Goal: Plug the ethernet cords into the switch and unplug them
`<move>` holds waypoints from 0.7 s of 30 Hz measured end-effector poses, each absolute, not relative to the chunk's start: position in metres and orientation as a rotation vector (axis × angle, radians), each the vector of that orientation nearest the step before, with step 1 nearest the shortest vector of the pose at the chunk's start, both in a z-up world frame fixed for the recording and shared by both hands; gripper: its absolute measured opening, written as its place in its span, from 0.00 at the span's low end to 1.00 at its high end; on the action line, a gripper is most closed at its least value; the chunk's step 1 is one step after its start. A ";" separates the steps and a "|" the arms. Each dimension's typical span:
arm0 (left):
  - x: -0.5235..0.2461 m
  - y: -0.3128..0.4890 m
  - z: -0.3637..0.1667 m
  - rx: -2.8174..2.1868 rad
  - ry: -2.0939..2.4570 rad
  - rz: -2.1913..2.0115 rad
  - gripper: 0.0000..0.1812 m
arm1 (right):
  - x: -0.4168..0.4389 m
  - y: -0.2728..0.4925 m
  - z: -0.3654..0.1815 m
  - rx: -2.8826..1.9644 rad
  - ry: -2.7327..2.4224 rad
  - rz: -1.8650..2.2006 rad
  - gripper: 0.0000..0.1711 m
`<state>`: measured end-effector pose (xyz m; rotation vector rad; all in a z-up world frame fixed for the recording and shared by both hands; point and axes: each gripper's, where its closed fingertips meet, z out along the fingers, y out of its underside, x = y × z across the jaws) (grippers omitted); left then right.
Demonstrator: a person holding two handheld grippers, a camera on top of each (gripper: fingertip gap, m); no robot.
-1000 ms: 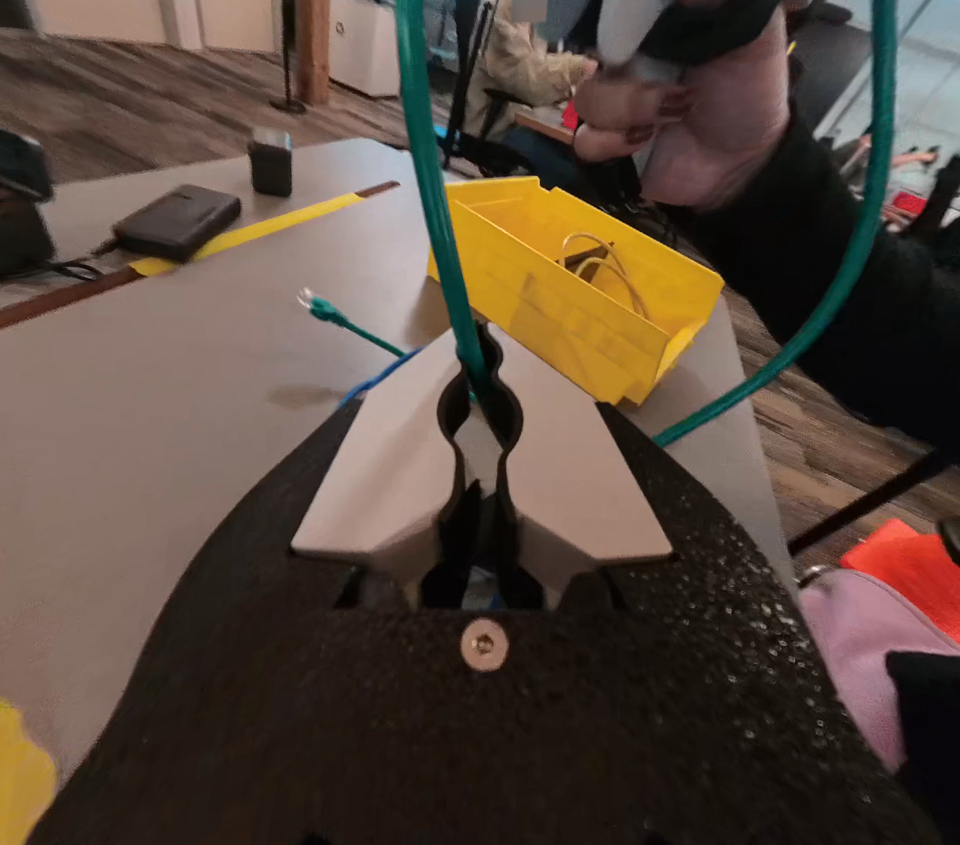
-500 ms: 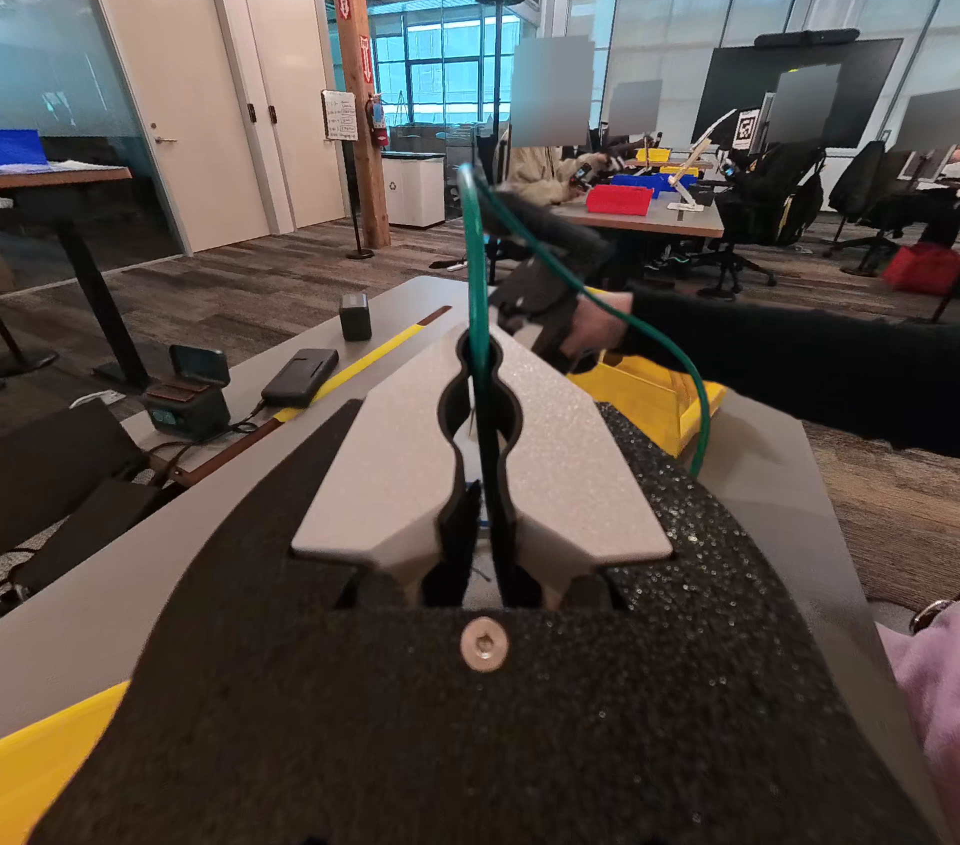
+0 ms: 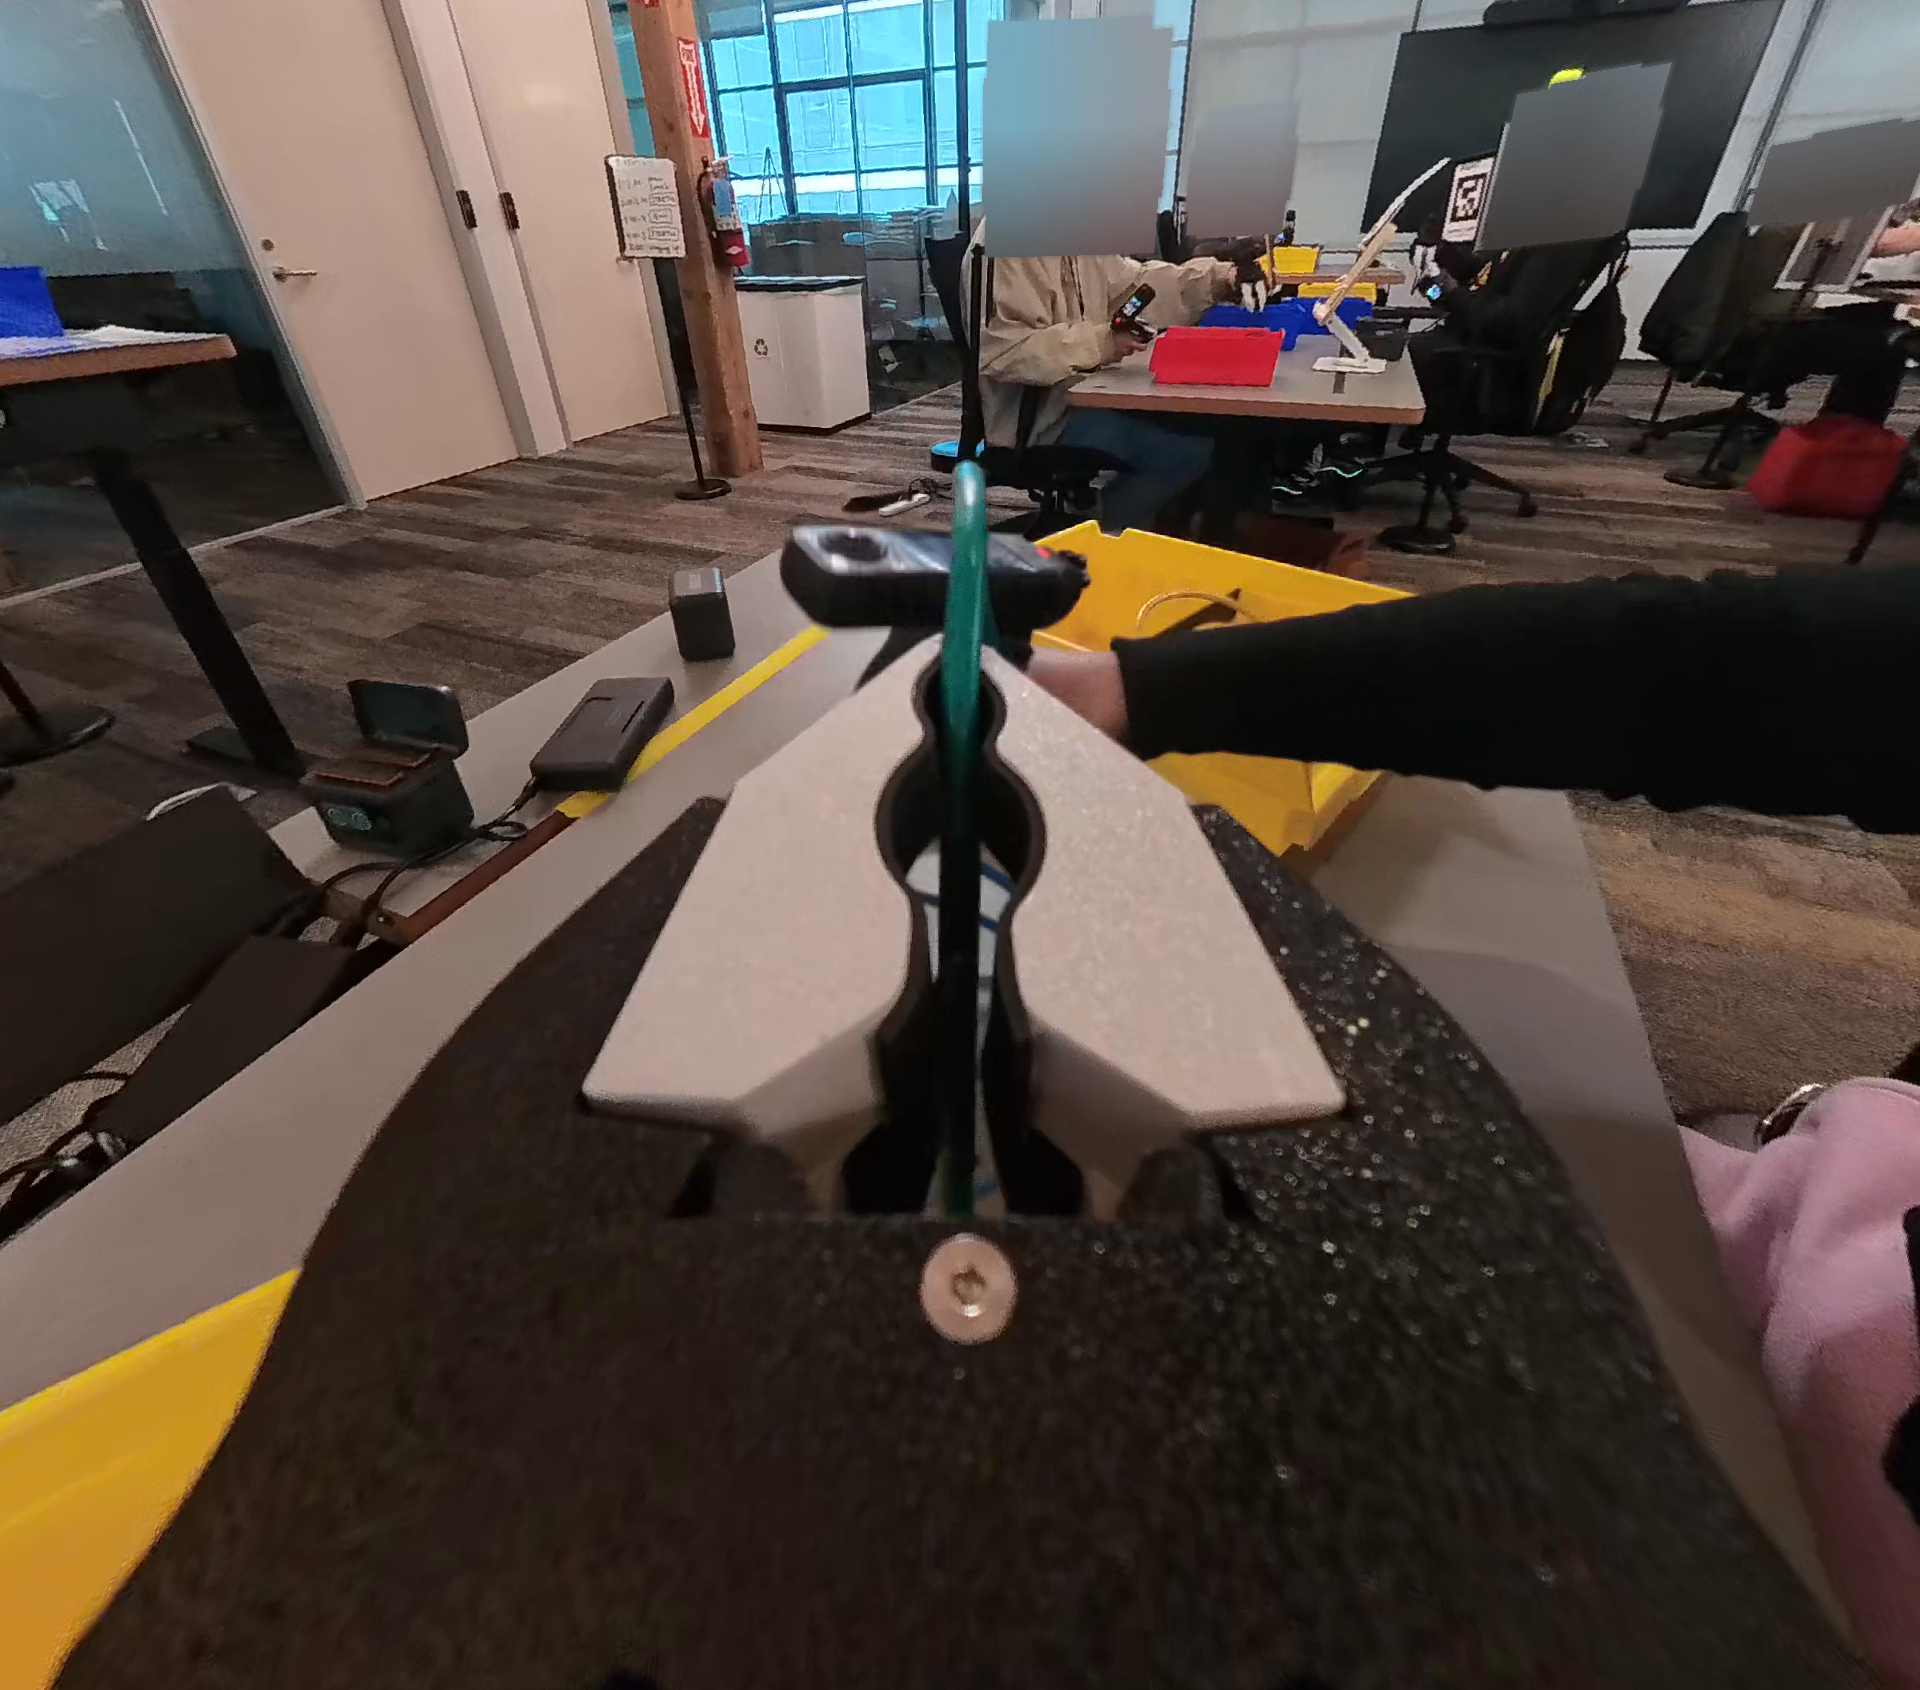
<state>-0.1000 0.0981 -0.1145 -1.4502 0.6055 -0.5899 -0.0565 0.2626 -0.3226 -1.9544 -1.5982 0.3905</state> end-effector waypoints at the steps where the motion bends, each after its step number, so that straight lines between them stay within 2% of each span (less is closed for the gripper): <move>1: -0.101 0.096 -0.114 -1.449 0.604 -0.603 0.00 | -0.054 0.272 -0.314 -1.958 -1.525 0.396 0.02; 8: -0.094 0.091 -0.129 -1.490 0.652 -0.685 0.00 | -0.036 0.321 -0.246 -1.856 -1.062 0.433 0.02; 14: -0.099 0.091 -0.125 -1.473 0.635 -0.690 0.00 | 0.008 0.363 -0.210 -1.826 -0.776 0.314 0.02; 21: -0.102 0.116 -0.129 -1.505 0.596 -0.590 0.00 | 0.046 0.366 -0.156 -1.774 -0.680 0.364 0.02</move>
